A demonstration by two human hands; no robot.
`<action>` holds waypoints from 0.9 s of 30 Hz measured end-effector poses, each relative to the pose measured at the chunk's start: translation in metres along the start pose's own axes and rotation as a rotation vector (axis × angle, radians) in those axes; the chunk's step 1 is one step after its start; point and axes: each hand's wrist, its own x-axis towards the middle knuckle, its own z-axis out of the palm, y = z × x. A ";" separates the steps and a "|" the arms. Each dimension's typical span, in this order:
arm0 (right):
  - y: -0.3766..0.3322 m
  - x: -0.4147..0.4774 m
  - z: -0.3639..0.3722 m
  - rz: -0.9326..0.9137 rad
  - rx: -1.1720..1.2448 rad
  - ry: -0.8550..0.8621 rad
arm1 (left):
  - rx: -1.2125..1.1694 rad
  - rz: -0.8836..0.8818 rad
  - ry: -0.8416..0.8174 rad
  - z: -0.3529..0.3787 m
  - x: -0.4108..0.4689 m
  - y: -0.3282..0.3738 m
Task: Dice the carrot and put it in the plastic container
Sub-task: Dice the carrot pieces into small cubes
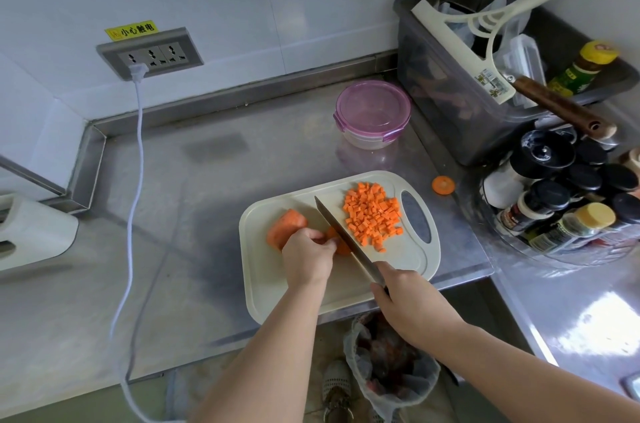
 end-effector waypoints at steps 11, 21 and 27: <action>0.001 0.001 -0.001 -0.001 -0.058 -0.026 | -0.125 -0.106 -0.055 0.004 0.010 -0.009; -0.012 -0.009 -0.004 -0.046 -0.270 -0.001 | -0.203 -0.149 -0.082 0.002 0.010 -0.007; -0.012 -0.006 0.005 0.009 -0.234 0.031 | -0.195 -0.147 -0.085 0.001 0.009 -0.007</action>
